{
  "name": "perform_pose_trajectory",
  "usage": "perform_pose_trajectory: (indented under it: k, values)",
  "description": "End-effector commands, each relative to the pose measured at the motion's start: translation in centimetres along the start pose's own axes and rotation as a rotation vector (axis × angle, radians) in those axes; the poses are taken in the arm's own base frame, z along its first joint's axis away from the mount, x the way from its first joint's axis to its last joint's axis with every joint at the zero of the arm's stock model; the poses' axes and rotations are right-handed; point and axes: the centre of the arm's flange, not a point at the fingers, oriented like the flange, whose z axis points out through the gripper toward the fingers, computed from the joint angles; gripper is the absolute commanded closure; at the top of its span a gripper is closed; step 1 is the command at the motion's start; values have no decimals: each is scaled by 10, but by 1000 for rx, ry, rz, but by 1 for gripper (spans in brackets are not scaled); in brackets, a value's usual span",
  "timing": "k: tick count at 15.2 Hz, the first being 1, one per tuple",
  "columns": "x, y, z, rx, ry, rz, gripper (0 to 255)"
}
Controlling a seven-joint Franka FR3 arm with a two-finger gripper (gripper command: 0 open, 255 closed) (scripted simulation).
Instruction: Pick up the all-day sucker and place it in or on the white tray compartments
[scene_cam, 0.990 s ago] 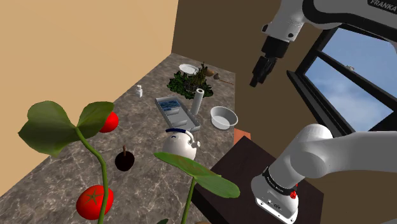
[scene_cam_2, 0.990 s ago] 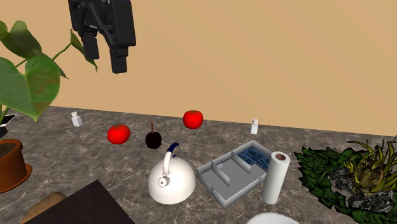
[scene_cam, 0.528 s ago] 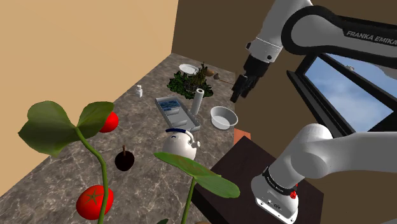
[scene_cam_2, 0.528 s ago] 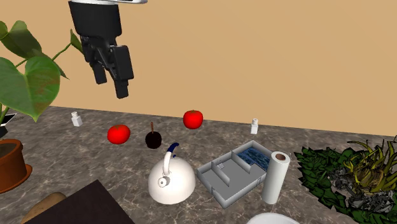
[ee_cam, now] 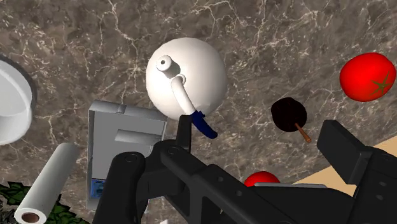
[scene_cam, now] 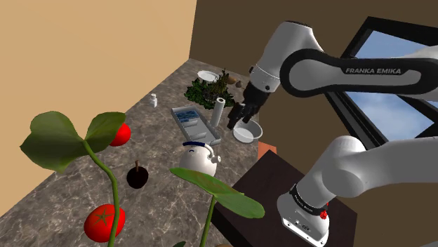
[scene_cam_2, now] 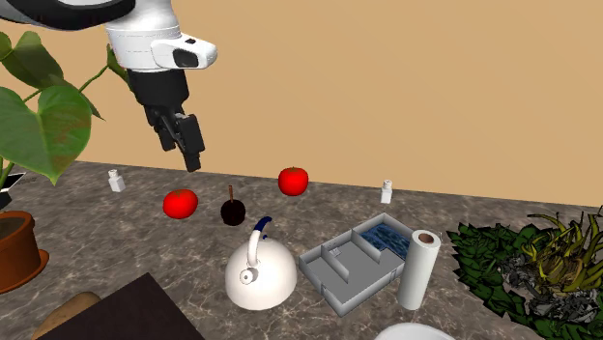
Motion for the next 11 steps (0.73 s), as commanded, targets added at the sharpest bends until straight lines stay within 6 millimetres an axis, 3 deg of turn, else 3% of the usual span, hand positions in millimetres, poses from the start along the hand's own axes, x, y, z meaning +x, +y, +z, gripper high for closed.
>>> perform_pose_trajectory:
  k: [1, 11]
  values:
    - [5, -14, 24, 2, 24, 12, 0]
    - [38, -84, 125, 9, 128, 65, 0]
